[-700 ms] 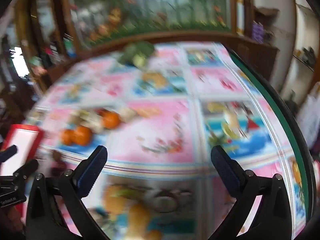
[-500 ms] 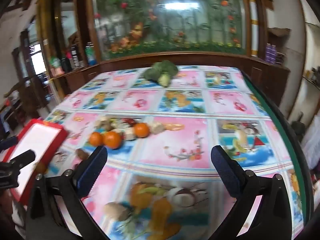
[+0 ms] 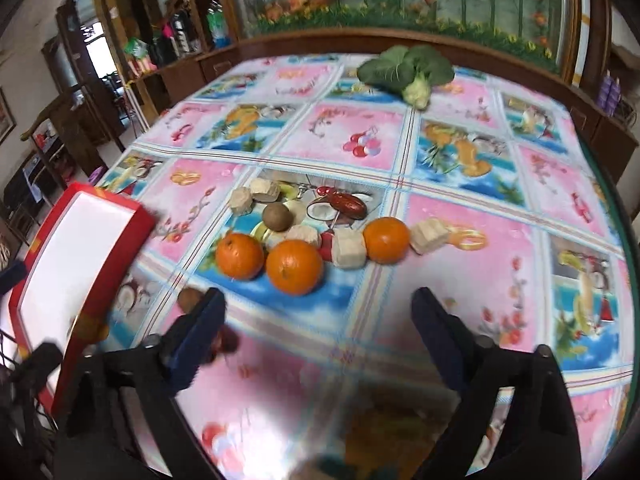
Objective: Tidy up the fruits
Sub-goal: 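Grasp an orange with the right gripper while the left gripper grasps another orange, then carry both held oranges over the red-rimmed white tray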
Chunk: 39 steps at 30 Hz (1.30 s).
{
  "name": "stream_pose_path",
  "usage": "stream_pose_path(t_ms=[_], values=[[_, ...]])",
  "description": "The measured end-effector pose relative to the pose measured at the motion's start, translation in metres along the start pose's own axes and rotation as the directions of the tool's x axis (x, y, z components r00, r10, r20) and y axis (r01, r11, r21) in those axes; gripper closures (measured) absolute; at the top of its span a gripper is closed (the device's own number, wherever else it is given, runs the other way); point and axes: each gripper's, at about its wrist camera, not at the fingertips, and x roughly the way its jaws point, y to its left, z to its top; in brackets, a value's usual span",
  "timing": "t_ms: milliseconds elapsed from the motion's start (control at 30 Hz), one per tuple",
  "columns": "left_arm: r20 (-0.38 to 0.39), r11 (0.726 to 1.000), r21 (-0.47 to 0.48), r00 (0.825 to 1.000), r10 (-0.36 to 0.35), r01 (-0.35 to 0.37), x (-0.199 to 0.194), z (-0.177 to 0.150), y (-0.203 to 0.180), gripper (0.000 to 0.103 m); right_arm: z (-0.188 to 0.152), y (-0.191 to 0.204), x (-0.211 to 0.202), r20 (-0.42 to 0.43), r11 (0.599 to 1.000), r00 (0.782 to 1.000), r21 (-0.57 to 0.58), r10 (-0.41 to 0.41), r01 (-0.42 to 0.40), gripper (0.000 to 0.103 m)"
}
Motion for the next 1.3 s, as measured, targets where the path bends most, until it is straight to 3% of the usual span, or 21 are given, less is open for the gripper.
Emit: stream_pose_path(t_ms=[233, 333, 367, 400, 633, 733, 900, 1067, 1300], values=[[0.008, 0.998, 0.033, 0.999, 0.052, -0.052, 0.008, 0.017, 0.005, 0.003, 0.008, 0.004, 0.027, -0.059, 0.999, 0.998, 0.035, 0.028, -0.026, 0.041], [-0.017, 0.997, 0.069, 0.999, 0.039, -0.037, 0.019, 0.026, -0.003, 0.003, 0.007, 0.003, 0.029, -0.061, 0.999, 0.997, 0.024, 0.043, -0.041, 0.054], [-0.037, 0.996, 0.085, 0.999, 0.026, -0.023, 0.026, 0.029, -0.009, 0.003, 0.007, 0.002, 0.028, -0.06, 0.997, 0.996, 0.022, 0.073, -0.072, 0.064], [-0.056, 0.996, 0.093, 0.998, 0.014, -0.008, 0.031, 0.032, -0.013, 0.003, 0.007, -0.001, 0.026, -0.065, 0.994, 0.992, 0.03, 0.11, -0.108, 0.066], [-0.147, 0.988, 0.143, 0.988, -0.039, 0.06, 0.075, 0.05, -0.057, 0.005, 0.014, -0.049, -0.009, 0.057, 0.974, 0.985, 0.15, 0.163, -0.17, 0.066], [-0.194, 0.985, 0.148, 0.979, -0.058, 0.088, 0.096, 0.055, -0.072, 0.014, 0.017, -0.068, -0.024, 0.112, 0.954, 0.975, 0.212, 0.19, -0.211, 0.066], [-0.243, 0.987, 0.138, 0.969, -0.051, 0.086, 0.124, 0.057, -0.082, 0.044, 0.02, -0.087, -0.04, 0.188, 0.921, 0.96, 0.295, 0.205, -0.255, 0.066], [-0.254, 0.986, 0.099, 0.962, -0.105, 0.134, 0.128, 0.055, -0.084, 0.067, 0.021, -0.091, -0.04, 0.191, 0.912, 0.957, 0.31, 0.217, -0.269, 0.066], [-0.229, 0.987, 0.063, 0.964, -0.132, 0.15, 0.121, 0.057, -0.079, 0.071, 0.017, -0.086, -0.042, 0.228, 0.912, 0.946, 0.286, 0.232, -0.293, 0.066]])
